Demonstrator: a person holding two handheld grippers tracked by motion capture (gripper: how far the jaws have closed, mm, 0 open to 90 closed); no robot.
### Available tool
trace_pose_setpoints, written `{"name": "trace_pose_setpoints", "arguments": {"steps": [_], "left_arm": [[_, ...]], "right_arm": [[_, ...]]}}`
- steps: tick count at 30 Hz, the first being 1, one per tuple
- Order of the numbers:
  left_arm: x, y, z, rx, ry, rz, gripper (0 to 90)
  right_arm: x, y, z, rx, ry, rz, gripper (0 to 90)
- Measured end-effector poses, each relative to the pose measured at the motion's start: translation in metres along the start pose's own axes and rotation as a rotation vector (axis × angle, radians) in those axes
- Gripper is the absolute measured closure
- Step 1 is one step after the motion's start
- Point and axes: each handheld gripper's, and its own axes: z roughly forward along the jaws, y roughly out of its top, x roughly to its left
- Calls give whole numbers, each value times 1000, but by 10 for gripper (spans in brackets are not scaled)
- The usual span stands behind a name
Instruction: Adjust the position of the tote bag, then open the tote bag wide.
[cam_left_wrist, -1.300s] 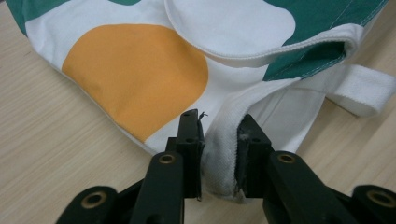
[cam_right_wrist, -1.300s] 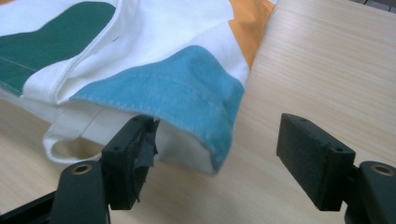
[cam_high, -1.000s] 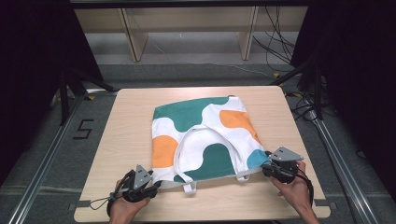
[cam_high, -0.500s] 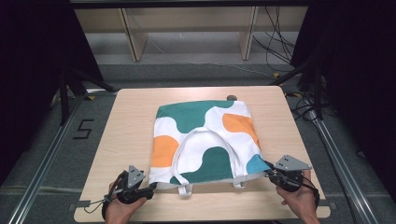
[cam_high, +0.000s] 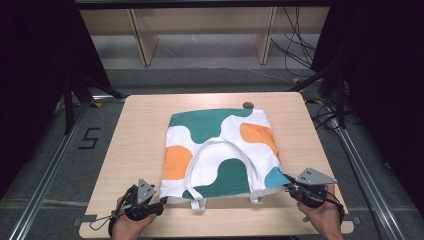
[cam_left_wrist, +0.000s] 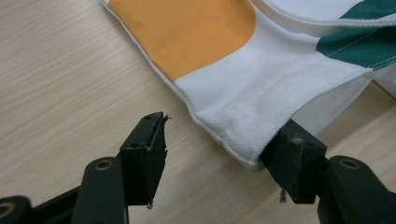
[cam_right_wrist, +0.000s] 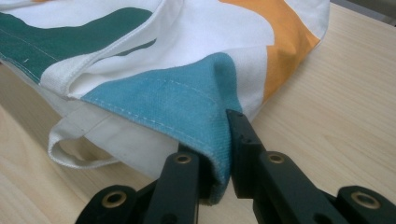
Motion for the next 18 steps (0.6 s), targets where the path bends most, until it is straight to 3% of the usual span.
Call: {"name": "trace_pose_setpoints", "arguments": {"steps": [1, 2, 5, 6, 7, 8, 9, 12, 13, 14, 15, 17, 18], "left_arm": [[1, 2, 1, -4, 1, 36, 410], [-4, 2, 1, -12, 10, -19, 421], [-5, 9, 6, -24, -8, 30, 447], [-4, 11, 6, -19, -18, 76, 472], [-4, 13, 8, -21, -18, 83, 505], [-6, 12, 9, -21, -21, 62, 522], [-3, 13, 10, -48, -29, 101, 556], [-2, 15, 11, -52, -51, 112, 710], [-4, 15, 13, -64, -46, 90, 739], [-2, 16, 13, -49, -57, 123, 769], [-1, 17, 12, -49, -62, 136, 797], [-3, 18, 9, -68, -57, 131, 806], [-6, 18, 6, -67, -47, 91, 816]], "right_arm": [[0, 0, 0, 1, 7, 3, 826], [0, 0, 1, 1, 12, 6, 825], [-1, 1, 2, -1, 7, 7, 825], [-1, 1, 2, 4, 12, 11, 824], [-1, 0, 2, 3, 14, 13, 824], [-1, 0, 2, 3, 15, 12, 823], [-1, 0, 2, 1, 17, 10, 823], [-2, 0, 2, -1, 21, 14, 822], [-2, 0, 2, 0, 19, 10, 822], [0, 0, 2, 12, 25, 27, 822], [-2, -1, 2, -5, 15, 8, 821], [-2, -1, 2, -3, 12, 9, 821], [0, -1, 1, -1, 14, 24, 822]]}}
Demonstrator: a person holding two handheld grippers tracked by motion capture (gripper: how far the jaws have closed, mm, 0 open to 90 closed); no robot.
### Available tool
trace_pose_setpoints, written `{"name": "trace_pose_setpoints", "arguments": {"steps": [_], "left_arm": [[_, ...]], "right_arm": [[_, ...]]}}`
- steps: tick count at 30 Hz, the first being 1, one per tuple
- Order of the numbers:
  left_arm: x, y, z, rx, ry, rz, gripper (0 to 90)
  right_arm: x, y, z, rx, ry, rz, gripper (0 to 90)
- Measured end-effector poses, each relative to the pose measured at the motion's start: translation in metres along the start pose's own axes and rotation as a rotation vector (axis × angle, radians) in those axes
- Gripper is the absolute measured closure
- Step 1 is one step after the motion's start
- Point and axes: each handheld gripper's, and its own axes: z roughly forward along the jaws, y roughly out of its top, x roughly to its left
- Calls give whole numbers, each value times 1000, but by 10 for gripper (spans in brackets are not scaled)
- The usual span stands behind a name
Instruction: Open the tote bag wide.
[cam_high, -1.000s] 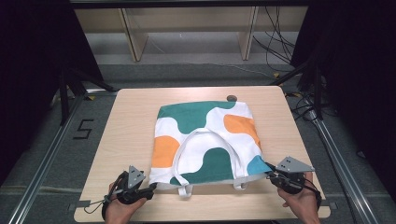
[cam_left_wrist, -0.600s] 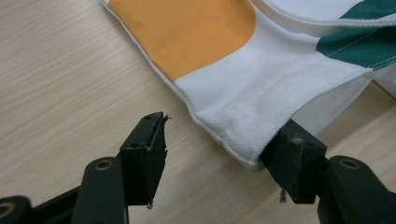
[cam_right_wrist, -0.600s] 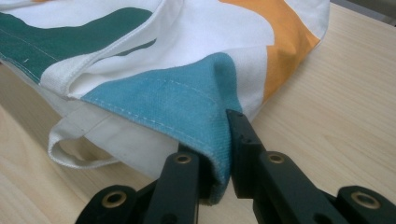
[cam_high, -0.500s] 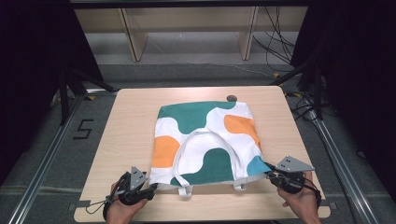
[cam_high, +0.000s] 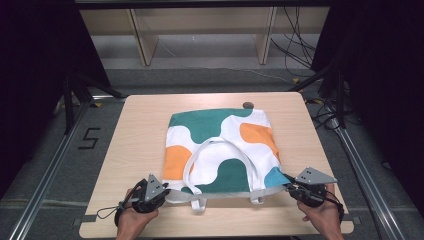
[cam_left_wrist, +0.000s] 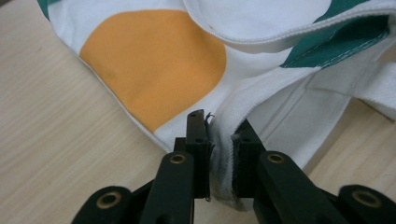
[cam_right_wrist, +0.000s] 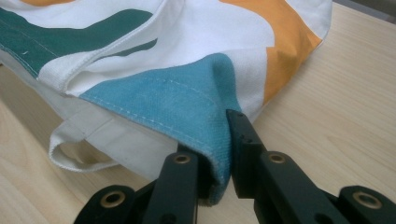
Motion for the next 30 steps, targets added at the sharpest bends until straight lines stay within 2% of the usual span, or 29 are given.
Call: {"name": "trace_pose_setpoints", "arguments": {"steps": [1, 3, 4, 6, 7, 8, 9, 10, 11, 12, 13, 14, 15, 16, 17, 18, 20, 21, 22, 23, 24, 25, 26, 27, 28, 29, 30], "left_arm": [[1, 1, -3, 7, -4, 20, 821], [-1, 2, -5, -35, -3, -7, 826], [2, 3, -6, -49, -13, 19, 826], [3, 3, -9, -67, -21, 17, 826], [3, 5, -11, -81, -24, 6, 826], [3, 6, -12, -110, -19, -15, 827], [4, 8, -15, -99, -13, -7, 828], [2, 9, -16, -108, -12, -45, 829], [6, 11, -17, -124, -14, -5, 830], [5, 12, -17, -146, -24, -29, 831], [7, 14, -19, -143, -19, -7, 833], [6, 14, -20, -150, -21, -34, 833], [7, 16, -21, -153, -19, -27, 833], [8, 18, -22, -164, -23, -18, 836], [9, 19, -24, -170, -29, -15, 836], [7, 21, -25, -179, -28, -40, 838], [9, 26, -29, -189, -21, -34, 841], [9, 28, -31, -190, -24, -68, 842], [10, 30, -32, -200, -22, -68, 845], [12, 33, -34, -212, -17, -67, 851], [15, 37, -37, -225, -11, -45, 851], [15, 39, -40, -225, -7, -79, 854], [17, 44, -43, -244, -10, -60, 856], [18, 50, -47, -274, 3, -69, 858], [20, 54, -51, -285, 15, -54, 860], [22, 60, -55, -302, 23, -51, 861], [26, 67, -61, -331, 33, -54, 862]], "right_arm": [[-3, 0, 1, -12, 1, -28, 822], [-2, 0, -1, -3, 2, -1, 823], [-4, 1, -2, -18, 0, -5, 823], [-6, 1, -2, -28, 14, 5, 825], [-4, 1, -4, -16, 11, 32, 825], [-5, 2, -5, -33, 2, 24, 825], [-4, 3, -6, -28, 12, 48, 826], [-5, 5, -7, -33, 14, 45, 827], [-6, 6, -8, -42, 14, 40, 827], [-7, 8, -8, -57, 13, 37, 828], [-6, 11, -11, -52, 22, 74, 829], [-6, 11, -11, -52, 22, 74, 829], [-9, 13, -11, -68, 27, 51, 829], [-7, 17, -15, -71, 22, 88, 830], [-7, 17, -15, -71, 22, 88, 830], [-8, 19, -15, -86, 26, 78, 830], [-9, 25, -19, -91, 28, 75, 831], [-10, 27, -19, -102, 27, 70, 832], [-11, 30, -20, -114, 36, 57, 832], [-11, 36, -24, -125, 27, 65, 835], [-11, 36, -24, -125, 27, 65, 835], [-12, 39, -26, -132, 24, 62, 836], [-13, 42, -28, -149, 18, 54, 839], [-12, 46, -31, -156, 21, 68, 841], [-15, 52, -35, -173, 22, 37, 843], [-14, 55, -38, -174, 24, 48, 844], [-15, 60, -41, -193, 19, 33, 846]]}}
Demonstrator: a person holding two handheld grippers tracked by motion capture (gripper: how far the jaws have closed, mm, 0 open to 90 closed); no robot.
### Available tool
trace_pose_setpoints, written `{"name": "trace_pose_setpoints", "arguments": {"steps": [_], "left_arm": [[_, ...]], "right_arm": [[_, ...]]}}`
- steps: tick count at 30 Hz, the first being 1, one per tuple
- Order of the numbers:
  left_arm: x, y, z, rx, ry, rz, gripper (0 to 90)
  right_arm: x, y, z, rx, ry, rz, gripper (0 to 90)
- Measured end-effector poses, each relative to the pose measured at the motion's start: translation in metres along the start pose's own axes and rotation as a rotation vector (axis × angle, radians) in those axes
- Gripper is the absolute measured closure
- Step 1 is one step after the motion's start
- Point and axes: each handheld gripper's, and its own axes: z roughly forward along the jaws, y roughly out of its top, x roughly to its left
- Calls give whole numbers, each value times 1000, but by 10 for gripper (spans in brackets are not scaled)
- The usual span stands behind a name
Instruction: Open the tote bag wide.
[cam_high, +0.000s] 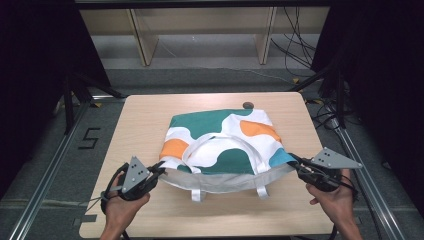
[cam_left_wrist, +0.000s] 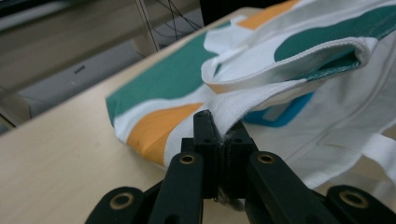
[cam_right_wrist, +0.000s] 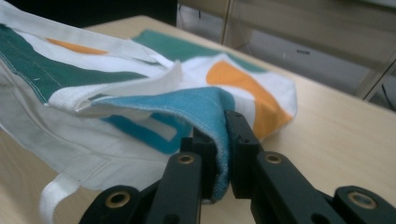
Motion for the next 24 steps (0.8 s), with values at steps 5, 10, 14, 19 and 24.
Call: {"name": "trace_pose_setpoints", "arguments": {"steps": [5, 10, 14, 19, 24], "left_arm": [[7, 39, -15, -103, 37, 30, 864], [12, 66, -24, -182, 64, 43, 865], [12, 83, -33, -239, 60, 38, 865], [14, 103, -42, -283, 62, 38, 866], [23, 118, -38, -289, 42, 14, 866]], "right_arm": [[-6, 39, -17, -67, -2, -39, 854], [-16, 80, -37, -132, -22, -91, 860], [-19, 95, -46, -152, -17, -94, 860], [-23, 120, -60, -183, -13, -89, 862], [-28, 146, -70, -215, -1, -94, 867]]}}
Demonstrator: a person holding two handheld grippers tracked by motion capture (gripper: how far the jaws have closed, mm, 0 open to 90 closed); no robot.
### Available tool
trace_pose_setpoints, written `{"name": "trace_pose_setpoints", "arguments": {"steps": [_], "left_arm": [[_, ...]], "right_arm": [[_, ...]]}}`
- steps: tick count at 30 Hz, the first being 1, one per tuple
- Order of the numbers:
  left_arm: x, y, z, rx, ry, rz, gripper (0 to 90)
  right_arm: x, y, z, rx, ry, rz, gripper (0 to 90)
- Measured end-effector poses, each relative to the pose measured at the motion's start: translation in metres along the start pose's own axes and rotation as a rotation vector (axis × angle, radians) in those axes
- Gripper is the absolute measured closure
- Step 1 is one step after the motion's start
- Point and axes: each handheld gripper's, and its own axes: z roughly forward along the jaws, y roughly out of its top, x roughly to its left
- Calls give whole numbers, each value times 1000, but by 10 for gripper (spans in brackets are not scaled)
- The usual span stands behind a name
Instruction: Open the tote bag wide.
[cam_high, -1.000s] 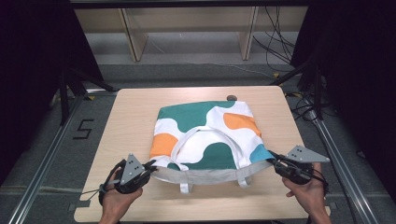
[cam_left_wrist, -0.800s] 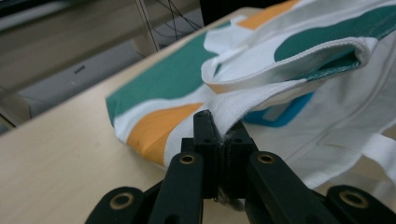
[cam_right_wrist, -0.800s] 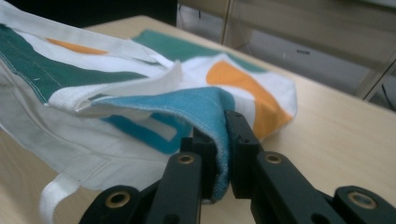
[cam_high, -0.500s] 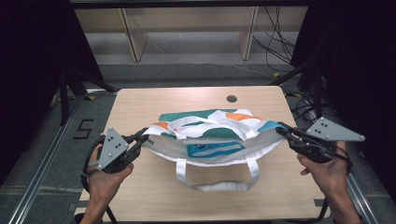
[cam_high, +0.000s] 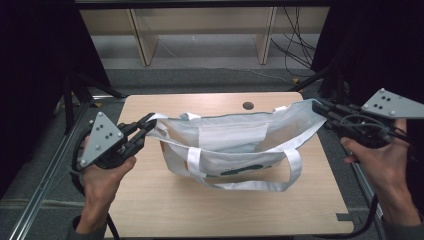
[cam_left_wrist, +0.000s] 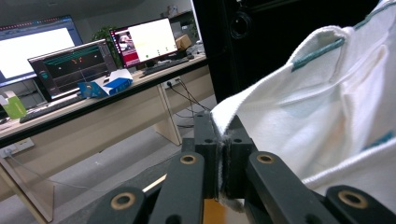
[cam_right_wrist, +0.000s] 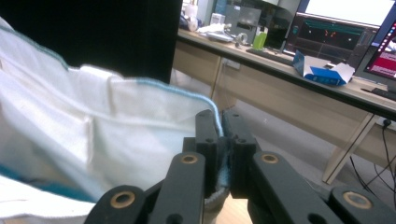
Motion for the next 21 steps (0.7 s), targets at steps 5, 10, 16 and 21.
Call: {"name": "trace_pose_setpoints", "arguments": {"steps": [5, 10, 16, 21], "left_arm": [[9, -12, 19, 41, -28, -53, 865], [18, -33, 29, 52, -31, -114, 863], [13, -42, 28, 87, -49, -85, 862], [9, -59, 31, 144, -71, -84, 861]], "right_arm": [[-10, 5, 8, 1, -15, -2, 870], [-19, -11, 21, 13, -1, 33, 871], [-17, -21, 28, 56, -30, 14, 871], [-15, -38, 30, 92, -24, 20, 870]]}}
